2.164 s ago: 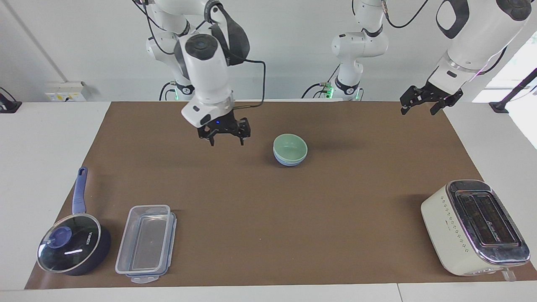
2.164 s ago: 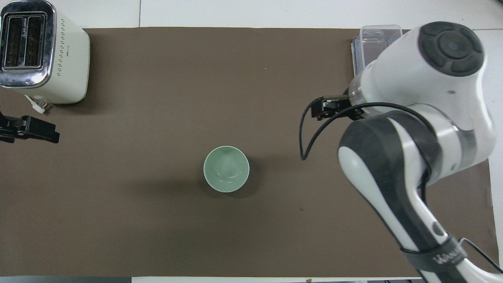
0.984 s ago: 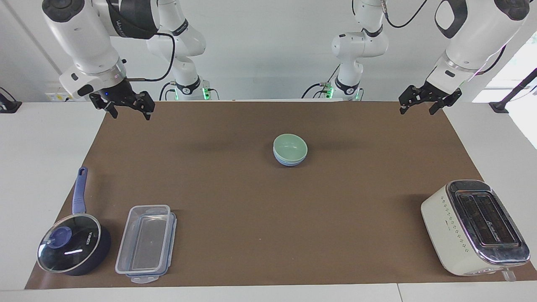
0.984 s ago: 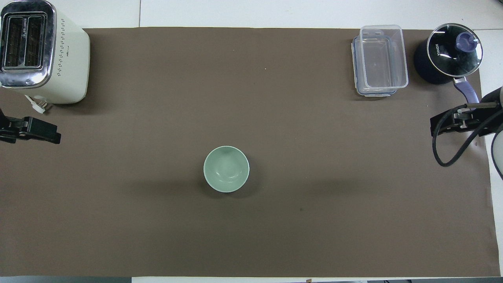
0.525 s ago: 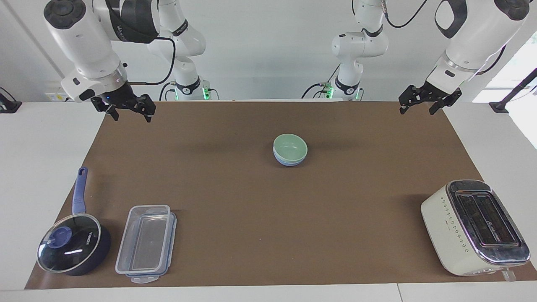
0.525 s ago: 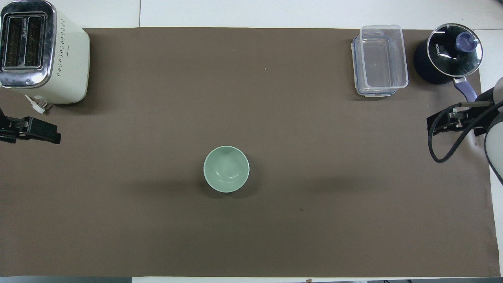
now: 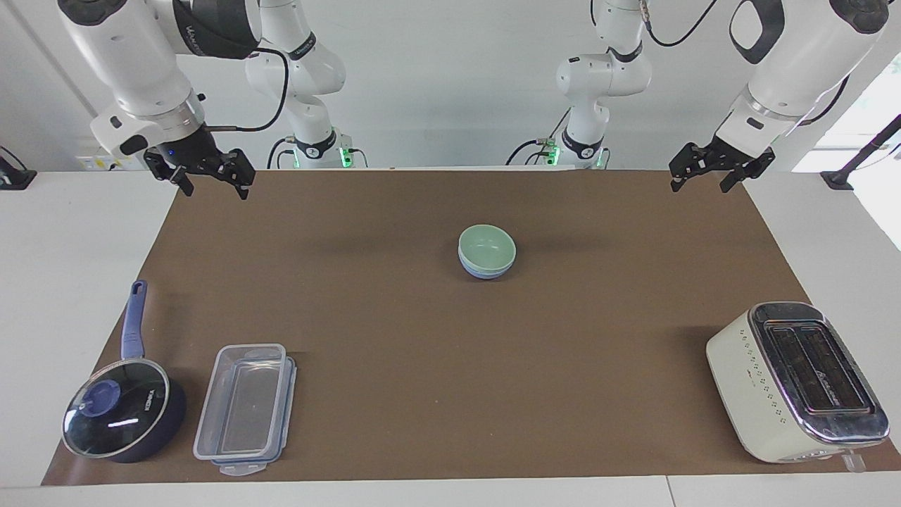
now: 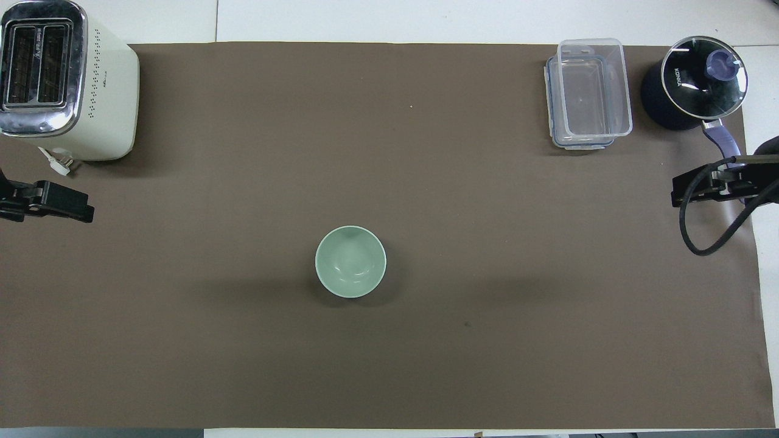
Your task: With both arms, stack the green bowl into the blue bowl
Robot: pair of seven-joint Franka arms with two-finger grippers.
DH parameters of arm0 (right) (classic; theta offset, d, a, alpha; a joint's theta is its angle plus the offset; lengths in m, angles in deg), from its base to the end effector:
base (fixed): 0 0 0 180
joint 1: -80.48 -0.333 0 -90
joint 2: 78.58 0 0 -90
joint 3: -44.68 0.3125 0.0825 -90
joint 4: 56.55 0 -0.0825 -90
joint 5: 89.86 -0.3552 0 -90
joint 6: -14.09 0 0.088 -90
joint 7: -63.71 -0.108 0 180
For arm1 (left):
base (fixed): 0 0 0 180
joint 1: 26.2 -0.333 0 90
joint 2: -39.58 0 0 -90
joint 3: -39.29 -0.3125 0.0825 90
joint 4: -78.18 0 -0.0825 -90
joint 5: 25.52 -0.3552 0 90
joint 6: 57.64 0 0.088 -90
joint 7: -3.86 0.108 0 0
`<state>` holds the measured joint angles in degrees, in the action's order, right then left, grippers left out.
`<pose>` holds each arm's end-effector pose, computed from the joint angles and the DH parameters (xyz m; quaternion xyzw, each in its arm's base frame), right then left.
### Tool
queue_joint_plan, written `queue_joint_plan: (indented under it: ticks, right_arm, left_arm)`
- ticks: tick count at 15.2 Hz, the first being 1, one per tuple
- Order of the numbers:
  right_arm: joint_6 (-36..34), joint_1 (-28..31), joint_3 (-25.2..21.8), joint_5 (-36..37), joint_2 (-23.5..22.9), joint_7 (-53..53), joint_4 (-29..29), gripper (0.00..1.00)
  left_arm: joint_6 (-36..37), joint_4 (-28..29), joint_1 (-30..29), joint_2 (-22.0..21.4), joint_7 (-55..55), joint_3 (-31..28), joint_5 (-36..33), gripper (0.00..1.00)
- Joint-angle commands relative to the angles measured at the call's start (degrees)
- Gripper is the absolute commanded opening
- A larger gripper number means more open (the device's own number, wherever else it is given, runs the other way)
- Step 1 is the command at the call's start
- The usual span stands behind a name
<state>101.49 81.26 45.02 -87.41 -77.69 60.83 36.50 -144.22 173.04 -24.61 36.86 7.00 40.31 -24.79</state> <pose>0.5144 -0.0087 0.6010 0.9985 -0.0290 -0.0411 0.0223 0.5021 -0.0245 0.6022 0.9975 -0.0501 -0.0485 0.0062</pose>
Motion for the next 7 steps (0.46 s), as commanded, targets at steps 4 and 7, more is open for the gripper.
queue_joint_plan:
  ticks: [4, 7]
  right_arm:
    - [-1.35, 0.98, 0.62, -1.66, 0.78, 2.27, 0.3, 1.0]
    - [-1.35, 1.07, 0.53, -1.66, 0.78, 2.27, 0.47, 1.0]
  left_arm:
    - [-0.86, 1.64, 0.43, -1.41, -0.07, -0.22, -0.64, 1.0]
    - [-1.04, 1.73, 0.52, -1.41, -0.07, -0.22, -0.64, 1.0]
